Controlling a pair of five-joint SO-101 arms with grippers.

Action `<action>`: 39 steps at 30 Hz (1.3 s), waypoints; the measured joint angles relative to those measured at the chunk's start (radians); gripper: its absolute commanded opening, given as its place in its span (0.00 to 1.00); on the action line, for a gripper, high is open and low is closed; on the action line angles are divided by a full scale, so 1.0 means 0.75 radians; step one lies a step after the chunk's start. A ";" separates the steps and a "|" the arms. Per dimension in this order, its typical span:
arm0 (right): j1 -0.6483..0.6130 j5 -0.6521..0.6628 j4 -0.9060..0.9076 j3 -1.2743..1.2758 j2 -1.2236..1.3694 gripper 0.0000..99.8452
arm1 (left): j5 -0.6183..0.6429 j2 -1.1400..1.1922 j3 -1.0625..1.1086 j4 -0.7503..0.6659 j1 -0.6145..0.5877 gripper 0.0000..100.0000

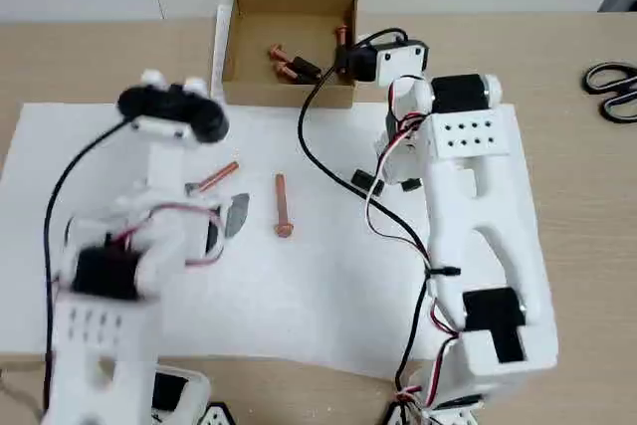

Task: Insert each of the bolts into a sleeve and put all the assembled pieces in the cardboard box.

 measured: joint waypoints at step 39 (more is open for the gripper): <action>0.002 0.000 0.023 0.000 -0.014 0.00 | 0.438 1.453 -0.561 -0.127 0.213 0.09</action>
